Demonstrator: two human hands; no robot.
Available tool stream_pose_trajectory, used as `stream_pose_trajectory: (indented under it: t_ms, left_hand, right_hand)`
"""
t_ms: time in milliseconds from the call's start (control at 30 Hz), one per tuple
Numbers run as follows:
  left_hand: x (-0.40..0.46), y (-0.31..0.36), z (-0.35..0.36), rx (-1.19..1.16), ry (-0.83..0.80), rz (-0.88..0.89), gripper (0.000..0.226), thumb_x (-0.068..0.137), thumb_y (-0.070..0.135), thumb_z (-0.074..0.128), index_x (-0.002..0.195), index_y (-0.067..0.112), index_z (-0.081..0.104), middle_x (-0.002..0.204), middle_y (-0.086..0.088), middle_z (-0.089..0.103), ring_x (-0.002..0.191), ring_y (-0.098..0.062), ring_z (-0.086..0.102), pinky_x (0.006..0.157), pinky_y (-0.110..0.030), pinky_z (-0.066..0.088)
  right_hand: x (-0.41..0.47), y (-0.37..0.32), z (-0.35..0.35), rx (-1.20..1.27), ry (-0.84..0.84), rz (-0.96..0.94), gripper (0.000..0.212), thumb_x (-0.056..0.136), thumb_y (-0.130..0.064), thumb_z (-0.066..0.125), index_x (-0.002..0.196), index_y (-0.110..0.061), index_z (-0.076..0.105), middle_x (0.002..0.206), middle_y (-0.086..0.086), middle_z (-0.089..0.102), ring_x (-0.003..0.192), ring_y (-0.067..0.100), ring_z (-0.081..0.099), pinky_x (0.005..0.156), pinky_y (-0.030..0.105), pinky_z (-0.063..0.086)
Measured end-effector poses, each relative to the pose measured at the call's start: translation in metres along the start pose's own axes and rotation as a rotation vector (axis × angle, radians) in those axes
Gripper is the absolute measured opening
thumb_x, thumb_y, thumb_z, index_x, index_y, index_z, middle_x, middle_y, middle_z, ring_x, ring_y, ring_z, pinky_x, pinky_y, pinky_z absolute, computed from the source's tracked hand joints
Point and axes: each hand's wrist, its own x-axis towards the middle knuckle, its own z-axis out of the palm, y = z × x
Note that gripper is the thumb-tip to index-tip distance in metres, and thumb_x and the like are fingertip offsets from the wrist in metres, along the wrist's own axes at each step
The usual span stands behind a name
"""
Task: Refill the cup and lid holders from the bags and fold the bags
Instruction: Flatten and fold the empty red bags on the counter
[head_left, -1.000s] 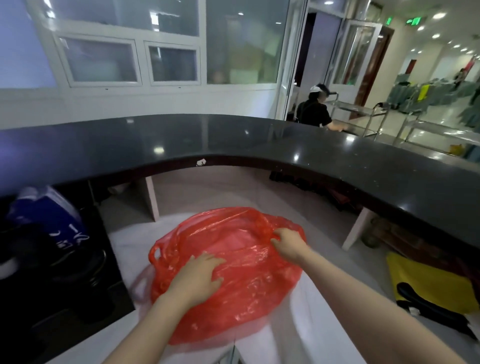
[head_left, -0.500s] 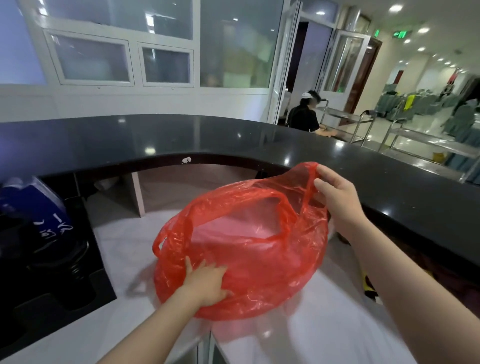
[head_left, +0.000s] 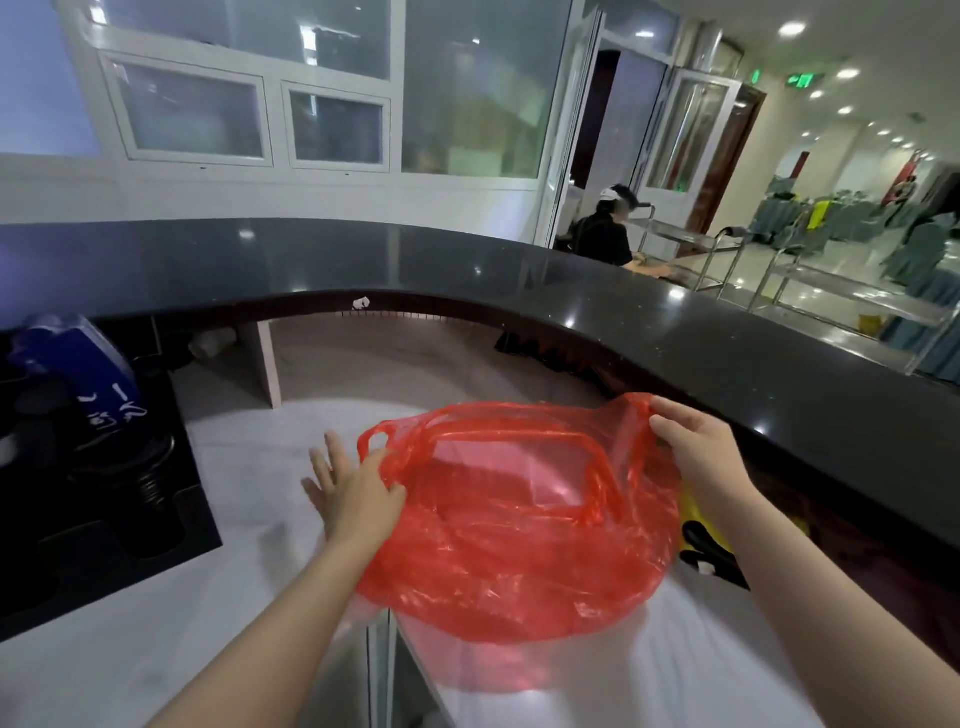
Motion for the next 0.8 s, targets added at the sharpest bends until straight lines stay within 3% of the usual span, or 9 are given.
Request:
stream_pose_trajectory:
  t_ms: [67, 133, 200, 267, 333, 467, 633, 733, 800]
  left_hand:
    - [0.004, -0.008, 0.003, -0.102, -0.216, -0.12, 0.046, 0.087, 0.033, 0.058, 0.133, 0.031, 0.053, 0.15, -0.013, 0.036, 0.137, -0.033, 0.033, 0.114, -0.049, 0.026]
    - [0.001, -0.011, 0.004, -0.256, -0.288, -0.121, 0.047, 0.087, 0.025, 0.058, 0.134, 0.017, 0.055, 0.138, -0.01, 0.054, 0.125, -0.029, 0.051, 0.105, -0.038, 0.039]
    - [-0.004, -0.009, 0.0, -0.321, -0.215, -0.077, 0.044, 0.087, 0.016, 0.059, 0.13, 0.01, 0.058, 0.134, -0.01, 0.058, 0.121, -0.027, 0.055, 0.099, -0.031, 0.04]
    - [-0.009, 0.002, -0.008, -0.409, -0.143, 0.024, 0.037, 0.087, 0.011, 0.061, 0.123, 0.011, 0.064, 0.132, -0.007, 0.059, 0.118, -0.023, 0.057, 0.093, -0.025, 0.041]
    - [-0.017, 0.021, -0.023, -0.612, -0.168, 0.138, 0.034, 0.087, 0.008, 0.063, 0.119, 0.016, 0.066, 0.126, -0.001, 0.061, 0.115, -0.017, 0.057, 0.089, -0.015, 0.04]
    - [-0.038, 0.059, -0.05, -0.633, -0.274, 0.482, 0.042, 0.089, 0.018, 0.059, 0.131, 0.021, 0.057, 0.135, 0.009, 0.05, 0.129, 0.0, 0.039, 0.102, -0.004, 0.024]
    - [-0.069, 0.081, -0.049, -0.521, -0.461, 0.789, 0.046, 0.094, 0.011, 0.051, 0.137, 0.025, 0.051, 0.14, 0.018, 0.04, 0.132, 0.009, 0.028, 0.105, -0.002, 0.016]
    - [-0.075, 0.076, -0.046, -0.591, -0.534, 0.787, 0.044, 0.091, 0.005, 0.052, 0.128, 0.026, 0.06, 0.134, 0.019, 0.051, 0.125, 0.008, 0.042, 0.104, -0.006, 0.026]
    - [-0.073, 0.064, -0.045, -0.77, -0.424, 0.626, 0.045, 0.088, -0.001, 0.052, 0.112, 0.033, 0.068, 0.118, 0.024, 0.064, 0.112, 0.009, 0.054, 0.095, -0.007, 0.037]
  right_hand:
    - [-0.005, 0.007, 0.0, -0.068, -0.019, 0.018, 0.032, 0.092, -0.012, 0.058, 0.122, -0.021, 0.066, 0.103, -0.003, 0.073, 0.086, 0.018, 0.072, 0.08, 0.04, 0.059]
    - [-0.013, 0.009, 0.0, -0.099, -0.033, 0.026, 0.031, 0.093, -0.014, 0.058, 0.12, -0.025, 0.066, 0.095, -0.008, 0.073, 0.078, 0.012, 0.072, 0.071, 0.032, 0.06]
    - [-0.018, 0.012, -0.001, -0.237, -0.026, 0.006, 0.034, 0.092, -0.016, 0.06, 0.124, -0.026, 0.061, 0.123, 0.0, 0.065, 0.103, 0.015, 0.066, 0.09, 0.039, 0.055]
    - [-0.021, 0.01, 0.002, -0.513, -0.039, -0.06, 0.049, 0.09, -0.022, 0.062, 0.138, -0.017, 0.051, 0.15, 0.006, 0.04, 0.136, 0.021, 0.04, 0.11, 0.042, 0.036]
    - [-0.028, 0.003, 0.012, -0.627, -0.072, -0.176, 0.052, 0.089, -0.026, 0.065, 0.138, -0.014, 0.051, 0.15, 0.007, 0.038, 0.142, 0.019, 0.029, 0.114, 0.037, 0.028]
    - [-0.047, -0.023, 0.044, -0.441, -0.258, -0.226, 0.027, 0.093, -0.04, 0.057, 0.106, -0.021, 0.072, 0.108, -0.007, 0.071, 0.102, 0.01, 0.065, 0.085, 0.027, 0.048]
    - [-0.058, -0.036, 0.081, -0.129, -0.388, 0.06, 0.035, 0.092, -0.046, 0.056, 0.087, -0.016, 0.072, 0.085, -0.001, 0.075, 0.074, 0.012, 0.069, 0.066, 0.03, 0.055]
    - [-0.057, -0.03, 0.086, 0.028, -0.293, 0.113, 0.012, 0.09, -0.015, 0.061, 0.081, -0.009, 0.067, 0.084, 0.007, 0.074, 0.068, 0.017, 0.068, 0.063, 0.032, 0.054]
    - [-0.053, -0.024, 0.078, 0.065, -0.211, 0.133, 0.01, 0.09, -0.01, 0.058, 0.083, -0.009, 0.065, 0.081, 0.007, 0.074, 0.065, 0.018, 0.069, 0.057, 0.028, 0.051]
